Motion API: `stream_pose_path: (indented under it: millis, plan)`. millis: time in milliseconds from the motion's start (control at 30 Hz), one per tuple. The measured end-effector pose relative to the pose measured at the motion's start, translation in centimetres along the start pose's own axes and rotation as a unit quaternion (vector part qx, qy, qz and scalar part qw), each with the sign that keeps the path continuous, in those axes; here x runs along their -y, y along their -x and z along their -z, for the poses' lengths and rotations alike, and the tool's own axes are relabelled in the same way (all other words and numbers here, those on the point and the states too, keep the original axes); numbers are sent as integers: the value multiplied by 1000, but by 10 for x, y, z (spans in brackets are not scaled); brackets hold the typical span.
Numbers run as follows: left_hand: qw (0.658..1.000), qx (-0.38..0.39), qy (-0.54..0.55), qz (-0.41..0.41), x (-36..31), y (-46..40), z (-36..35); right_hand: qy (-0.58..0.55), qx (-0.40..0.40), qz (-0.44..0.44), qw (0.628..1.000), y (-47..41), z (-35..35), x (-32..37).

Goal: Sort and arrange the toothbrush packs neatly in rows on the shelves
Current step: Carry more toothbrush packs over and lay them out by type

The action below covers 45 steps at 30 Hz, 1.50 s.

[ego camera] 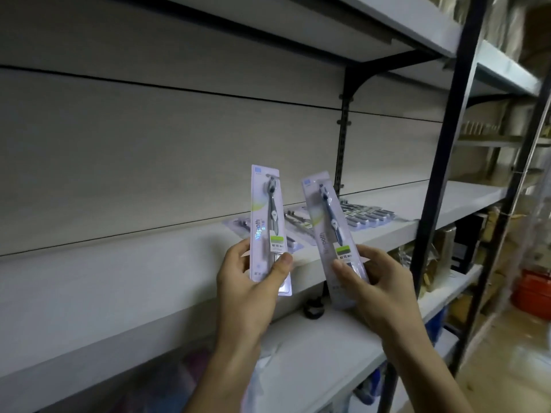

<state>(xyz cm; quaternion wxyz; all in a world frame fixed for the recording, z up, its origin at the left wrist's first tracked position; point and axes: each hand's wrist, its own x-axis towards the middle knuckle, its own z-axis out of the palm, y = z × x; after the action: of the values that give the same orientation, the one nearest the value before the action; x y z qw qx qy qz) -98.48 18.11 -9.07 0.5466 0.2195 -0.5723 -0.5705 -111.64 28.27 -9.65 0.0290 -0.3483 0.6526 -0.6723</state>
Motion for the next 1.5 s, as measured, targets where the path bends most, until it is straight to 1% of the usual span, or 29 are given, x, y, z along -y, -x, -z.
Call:
stream_pose_path:
  millis: [100,200,500,633,700,1000,1200,1333,1500]
  plan:
    - [1000,-1,-11,-2,12,-11,-30,13,-8,-1,1000,-29,21,-14]
    - [1000,-17,-17,-6,25,-19,-57,18,-2,2,1000,-56,41,-28]
    - [995,-98,-25,-22,44,-27,-143,46,81,19,996,-135,105,-49]
    - [989,-138,-28,-35,51,-26,-169,65,115,33,991,-161,121,-63]
    - [988,-149,-30,-38,56,-24,-178,72,117,43,990,-170,125,-71]
    - [983,-167,-64,-42,68,-56,-188,130,119,89,980,-210,90,-87]
    - [982,-166,-78,-39,77,-92,-183,180,149,92,968,-234,59,-92]
    - [985,-154,-72,-35,85,-106,-180,199,148,95,964,-243,38,-101]
    - [986,-147,-70,-24,86,-115,-181,265,179,107,941,-249,18,-104]
